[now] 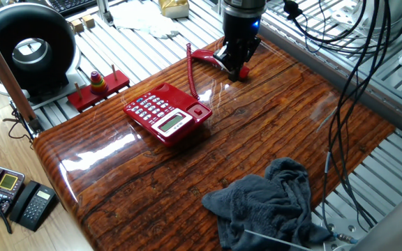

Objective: Place the handset of the telephone on the corresponding phone cradle

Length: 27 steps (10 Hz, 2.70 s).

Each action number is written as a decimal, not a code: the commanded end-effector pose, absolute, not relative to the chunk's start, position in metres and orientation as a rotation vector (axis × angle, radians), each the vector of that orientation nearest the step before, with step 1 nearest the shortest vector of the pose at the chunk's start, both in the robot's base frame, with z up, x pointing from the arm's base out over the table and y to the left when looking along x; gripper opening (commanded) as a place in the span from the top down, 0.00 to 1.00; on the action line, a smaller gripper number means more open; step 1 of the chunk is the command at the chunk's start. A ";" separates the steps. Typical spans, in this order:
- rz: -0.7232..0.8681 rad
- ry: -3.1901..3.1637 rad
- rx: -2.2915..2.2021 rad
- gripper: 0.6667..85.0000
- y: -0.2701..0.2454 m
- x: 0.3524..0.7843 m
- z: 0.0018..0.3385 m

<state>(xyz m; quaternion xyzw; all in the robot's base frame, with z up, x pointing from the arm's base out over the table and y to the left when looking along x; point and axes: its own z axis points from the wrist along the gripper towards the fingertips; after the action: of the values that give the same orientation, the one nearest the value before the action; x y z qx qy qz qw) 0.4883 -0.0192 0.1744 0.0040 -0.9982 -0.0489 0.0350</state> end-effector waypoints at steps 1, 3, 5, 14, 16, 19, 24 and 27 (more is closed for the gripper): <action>-0.179 -3.078 0.015 1.00 -0.020 0.488 0.172; -0.184 -3.077 0.025 1.00 -0.019 0.488 0.172; -0.186 -3.075 0.030 1.00 -0.018 0.487 0.172; -0.195 -3.074 0.018 1.00 -0.017 0.485 0.176; -0.186 -3.072 0.023 1.00 -0.019 0.484 0.177; -0.167 -3.061 0.028 1.00 -0.020 0.483 0.178; -0.172 -3.051 0.038 1.00 -0.019 0.481 0.178; -0.184 -3.015 -0.045 1.00 -0.016 0.473 0.179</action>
<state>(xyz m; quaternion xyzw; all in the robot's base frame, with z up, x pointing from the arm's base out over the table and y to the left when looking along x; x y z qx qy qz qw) 0.4778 -0.0186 0.1771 0.0032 -0.9973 -0.0554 0.0486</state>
